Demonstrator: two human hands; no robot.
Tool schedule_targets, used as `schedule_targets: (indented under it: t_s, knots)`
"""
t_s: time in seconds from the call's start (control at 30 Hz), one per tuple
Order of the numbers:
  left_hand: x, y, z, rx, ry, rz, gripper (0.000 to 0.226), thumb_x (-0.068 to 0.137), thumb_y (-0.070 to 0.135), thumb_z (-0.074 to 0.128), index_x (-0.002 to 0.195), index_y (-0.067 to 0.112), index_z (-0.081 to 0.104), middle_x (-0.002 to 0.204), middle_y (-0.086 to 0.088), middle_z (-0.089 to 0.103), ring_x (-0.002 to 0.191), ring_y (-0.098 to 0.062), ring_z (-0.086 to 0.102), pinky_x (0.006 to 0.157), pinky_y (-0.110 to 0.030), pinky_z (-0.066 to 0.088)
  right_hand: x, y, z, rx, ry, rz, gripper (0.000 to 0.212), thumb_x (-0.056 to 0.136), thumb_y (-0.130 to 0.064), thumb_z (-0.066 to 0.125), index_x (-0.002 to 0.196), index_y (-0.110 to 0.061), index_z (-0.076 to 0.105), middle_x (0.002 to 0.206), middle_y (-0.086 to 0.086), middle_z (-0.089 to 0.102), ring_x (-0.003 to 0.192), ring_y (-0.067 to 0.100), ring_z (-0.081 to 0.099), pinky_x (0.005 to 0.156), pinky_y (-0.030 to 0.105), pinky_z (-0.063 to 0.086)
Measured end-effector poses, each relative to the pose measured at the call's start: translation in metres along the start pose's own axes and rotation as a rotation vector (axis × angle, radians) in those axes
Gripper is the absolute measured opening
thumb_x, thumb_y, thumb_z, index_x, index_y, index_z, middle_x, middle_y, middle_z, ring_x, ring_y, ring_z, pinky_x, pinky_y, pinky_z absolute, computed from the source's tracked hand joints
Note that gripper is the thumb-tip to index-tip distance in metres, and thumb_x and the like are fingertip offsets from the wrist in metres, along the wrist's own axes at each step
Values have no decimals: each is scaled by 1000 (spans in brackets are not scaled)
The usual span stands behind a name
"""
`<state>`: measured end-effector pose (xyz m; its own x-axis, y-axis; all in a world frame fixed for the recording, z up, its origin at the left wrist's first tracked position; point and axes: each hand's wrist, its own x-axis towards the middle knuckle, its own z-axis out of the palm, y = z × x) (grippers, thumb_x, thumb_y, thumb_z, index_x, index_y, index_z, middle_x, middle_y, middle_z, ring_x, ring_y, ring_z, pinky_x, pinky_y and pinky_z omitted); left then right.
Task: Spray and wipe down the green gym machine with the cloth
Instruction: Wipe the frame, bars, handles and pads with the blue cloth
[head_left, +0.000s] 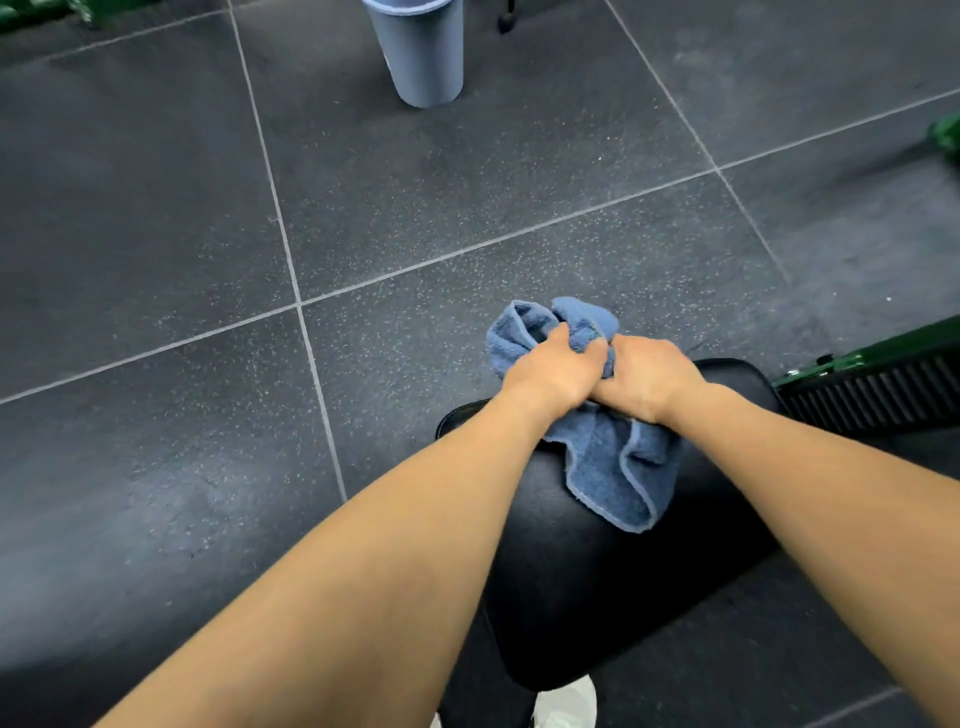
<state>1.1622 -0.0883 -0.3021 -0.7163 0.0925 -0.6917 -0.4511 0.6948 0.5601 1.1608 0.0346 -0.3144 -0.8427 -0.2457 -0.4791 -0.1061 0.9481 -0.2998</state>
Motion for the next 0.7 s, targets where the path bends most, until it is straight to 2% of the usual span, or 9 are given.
schedule_targets:
  t_s: [0.17,0.3,0.4,0.53,0.6,0.7]
  knots:
    - [5,-16,-10,128,101,-33,47,98,41,33,126,7,49,130,-16,54,119,-35,51,94,-35,37,3,-22,7,-58,49,95,36,88,-49,43,105,-18,49,107,4,65,106,29,59,92,41,35]
    - [-4,-44,-23,212,290,-89,44,96,40,30,112,7,52,119,-16,57,111,-37,53,91,-39,39,6,-56,23,0,73,-22,24,88,-43,46,93,-19,41,102,4,66,98,30,61,84,40,36]
    - [-10,-39,-14,235,332,-96,43,98,39,27,114,6,50,118,-15,59,108,-37,55,89,-39,39,5,-47,24,32,90,-76,25,89,-40,49,94,-17,44,98,5,67,93,30,61,72,34,33]
    - [-3,-4,14,234,264,-52,46,101,43,26,120,5,44,123,-20,59,115,-38,54,95,-40,37,-2,-1,5,69,78,-73,26,89,-42,50,95,-18,43,97,5,66,90,30,60,68,31,33]
    - [3,20,31,248,184,-5,51,101,48,25,125,6,42,129,-20,56,120,-38,51,100,-41,34,-7,31,-4,64,71,-27,26,88,-43,50,93,-19,42,96,6,65,90,30,60,69,31,35]
    - [16,58,58,273,66,59,56,101,51,24,135,8,37,136,-19,52,128,-36,45,110,-44,28,-11,83,-14,96,57,95,30,88,-43,51,102,-17,49,102,7,66,93,31,60,74,35,44]
